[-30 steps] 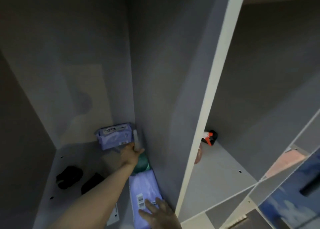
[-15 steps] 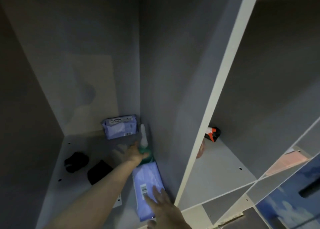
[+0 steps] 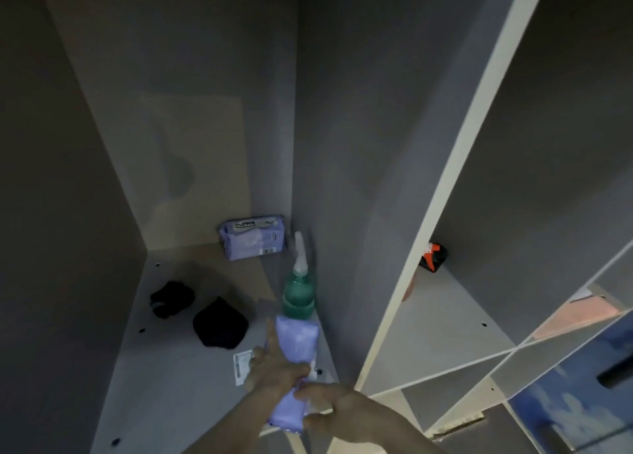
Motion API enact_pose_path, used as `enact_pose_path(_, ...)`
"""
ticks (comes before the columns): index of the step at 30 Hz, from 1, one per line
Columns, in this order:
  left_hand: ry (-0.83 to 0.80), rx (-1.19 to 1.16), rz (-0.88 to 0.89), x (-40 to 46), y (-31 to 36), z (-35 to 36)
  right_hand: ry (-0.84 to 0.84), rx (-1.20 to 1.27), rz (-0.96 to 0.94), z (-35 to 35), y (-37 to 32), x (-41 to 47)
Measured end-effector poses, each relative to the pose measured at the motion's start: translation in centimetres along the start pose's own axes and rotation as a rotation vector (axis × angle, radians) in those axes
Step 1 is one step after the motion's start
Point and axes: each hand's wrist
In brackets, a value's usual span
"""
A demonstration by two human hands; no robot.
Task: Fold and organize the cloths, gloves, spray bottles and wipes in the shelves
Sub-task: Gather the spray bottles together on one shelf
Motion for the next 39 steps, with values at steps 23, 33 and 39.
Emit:
enact_pose_path(23, -0.422, -0.362, 0.662, -14.3, 9.3, 0.2, 0.314, -0.052, 0.163, -15.8, 3.9, -4.3)
enact_pose_path(33, 0.059, -0.567, 0.486, -13.0, 17.9, 6.9, 0.529, -0.043, -0.034, -25.1, 8.7, -3.2)
enact_pose_path(39, 0.273, -0.5, 0.39, -12.2, 20.7, 7.4, 0.584, -0.166, -0.039, -29.7, 10.1, 3.2)
Point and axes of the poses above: each hand's wrist, its own x-axis towards the middle knuckle, its own z-axis out of the palm, y = z × x, and after that the axes turned 7 degrees about y, right-handed
